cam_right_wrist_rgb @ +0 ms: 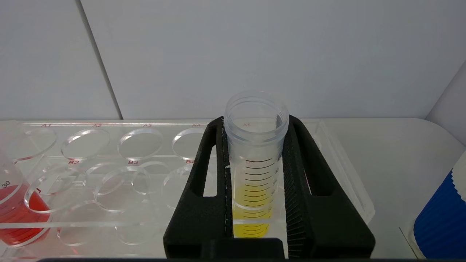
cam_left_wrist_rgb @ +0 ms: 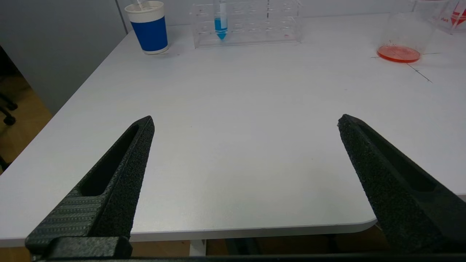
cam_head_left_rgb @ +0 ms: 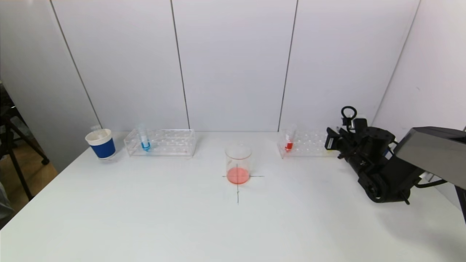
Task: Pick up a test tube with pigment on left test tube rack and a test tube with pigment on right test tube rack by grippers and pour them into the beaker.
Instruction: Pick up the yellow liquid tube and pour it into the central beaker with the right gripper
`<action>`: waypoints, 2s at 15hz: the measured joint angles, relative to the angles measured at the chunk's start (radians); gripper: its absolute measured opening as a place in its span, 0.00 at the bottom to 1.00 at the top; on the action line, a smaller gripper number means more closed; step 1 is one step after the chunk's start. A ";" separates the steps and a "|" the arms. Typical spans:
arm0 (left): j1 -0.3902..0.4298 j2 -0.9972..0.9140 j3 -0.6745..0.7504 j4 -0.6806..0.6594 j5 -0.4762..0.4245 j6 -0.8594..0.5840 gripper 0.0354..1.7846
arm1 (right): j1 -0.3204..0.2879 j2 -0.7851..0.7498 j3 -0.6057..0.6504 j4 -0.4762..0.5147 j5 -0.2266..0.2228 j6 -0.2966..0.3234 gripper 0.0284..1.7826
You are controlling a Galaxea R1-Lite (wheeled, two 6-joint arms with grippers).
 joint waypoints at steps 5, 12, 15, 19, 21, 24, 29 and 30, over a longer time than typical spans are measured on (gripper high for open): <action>0.000 0.000 0.000 0.000 0.000 0.000 0.99 | 0.000 -0.063 -0.011 0.080 0.000 -0.001 0.25; 0.000 0.000 0.000 0.000 0.000 0.000 0.99 | 0.000 -0.268 -0.108 0.366 0.000 -0.007 0.25; 0.000 0.000 0.000 0.000 0.000 0.000 0.99 | 0.000 -0.357 -0.202 0.525 0.000 -0.011 0.25; 0.000 0.000 0.000 0.000 0.000 0.000 0.99 | 0.007 -0.446 -0.420 0.794 0.004 -0.014 0.25; 0.000 0.000 0.000 0.000 0.000 0.000 0.99 | 0.017 -0.466 -0.576 0.957 0.009 -0.014 0.25; 0.000 0.000 0.000 0.000 0.000 0.000 0.99 | 0.044 -0.457 -0.846 1.219 0.014 -0.017 0.25; 0.000 0.000 0.000 0.000 0.000 0.000 0.99 | 0.112 -0.397 -0.979 1.394 0.183 -0.180 0.25; 0.000 0.000 0.000 0.000 0.000 0.000 0.99 | 0.121 -0.393 -0.980 1.391 0.236 -0.198 0.25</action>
